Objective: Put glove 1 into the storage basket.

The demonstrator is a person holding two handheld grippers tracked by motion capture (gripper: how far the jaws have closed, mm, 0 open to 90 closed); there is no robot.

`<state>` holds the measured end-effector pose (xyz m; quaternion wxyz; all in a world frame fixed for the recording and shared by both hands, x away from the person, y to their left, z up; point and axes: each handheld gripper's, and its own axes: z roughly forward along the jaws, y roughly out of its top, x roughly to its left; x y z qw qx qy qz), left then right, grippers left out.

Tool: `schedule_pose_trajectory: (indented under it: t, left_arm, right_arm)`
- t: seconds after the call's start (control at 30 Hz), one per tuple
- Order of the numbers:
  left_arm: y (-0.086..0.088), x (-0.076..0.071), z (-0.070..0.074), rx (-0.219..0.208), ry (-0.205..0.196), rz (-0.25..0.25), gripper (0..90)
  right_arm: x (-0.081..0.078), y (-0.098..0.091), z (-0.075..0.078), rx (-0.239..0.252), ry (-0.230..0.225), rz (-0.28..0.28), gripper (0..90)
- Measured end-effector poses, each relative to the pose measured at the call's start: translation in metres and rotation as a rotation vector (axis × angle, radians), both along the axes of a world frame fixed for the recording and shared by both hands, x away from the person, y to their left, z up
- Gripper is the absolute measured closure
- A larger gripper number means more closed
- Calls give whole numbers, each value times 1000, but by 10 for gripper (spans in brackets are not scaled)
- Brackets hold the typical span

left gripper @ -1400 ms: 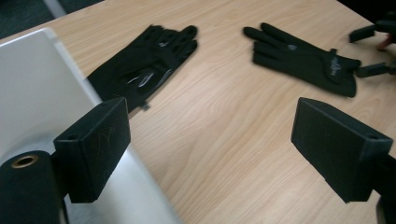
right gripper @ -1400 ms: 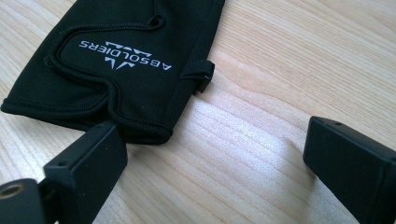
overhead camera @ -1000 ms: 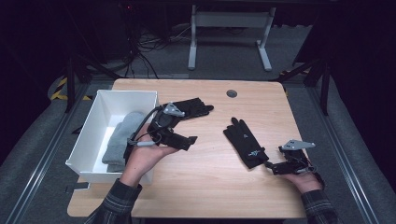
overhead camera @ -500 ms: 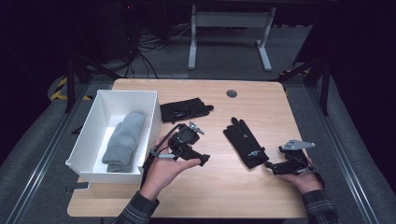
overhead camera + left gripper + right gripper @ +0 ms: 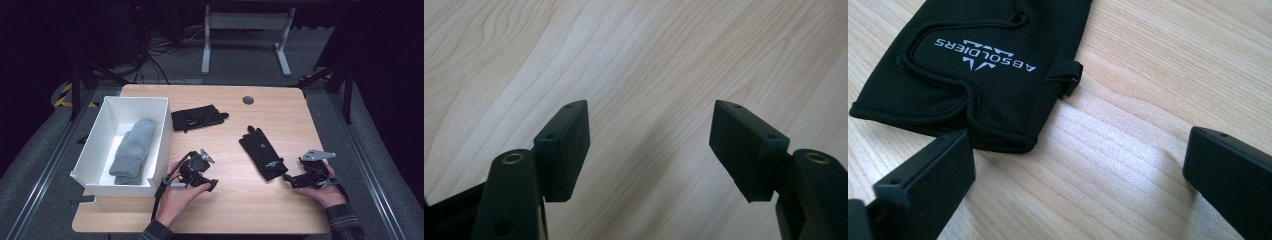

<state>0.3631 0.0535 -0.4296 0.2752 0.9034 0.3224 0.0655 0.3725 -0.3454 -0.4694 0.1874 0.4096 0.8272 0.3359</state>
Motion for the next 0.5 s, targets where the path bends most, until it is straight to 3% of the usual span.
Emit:
schedule_pose_trajectory:
  t: [0.13, 0.23, 0.33, 0.37, 0.47, 0.5]
  left_arm:
    - [8, 0, -8, 2, -31, -2, 331]
    - [11, 0, -14, 35, -65, -2, 314]
    - [14, -1, -21, 46, -54, -3, 316]
    - [15, -2, -26, 24, -32, -9, 305]
    - [16, -3, -26, 28, -59, -12, 285]
    - [18, -3, -28, 15, -51, -5, 265]
  right_arm:
    - [0, 1, 0, 2, 2, -8, 0]
    - [0, 1, 0, 4, 2, -10, 2]
    - [0, 1, 0, 4, 3, -9, 2]
    - [0, 2, 0, 2, 2, -8, 1]
    - [0, 1, 0, 0, 5, 1, 1]
    - [0, 1, 0, 1, 4, 5, 1]
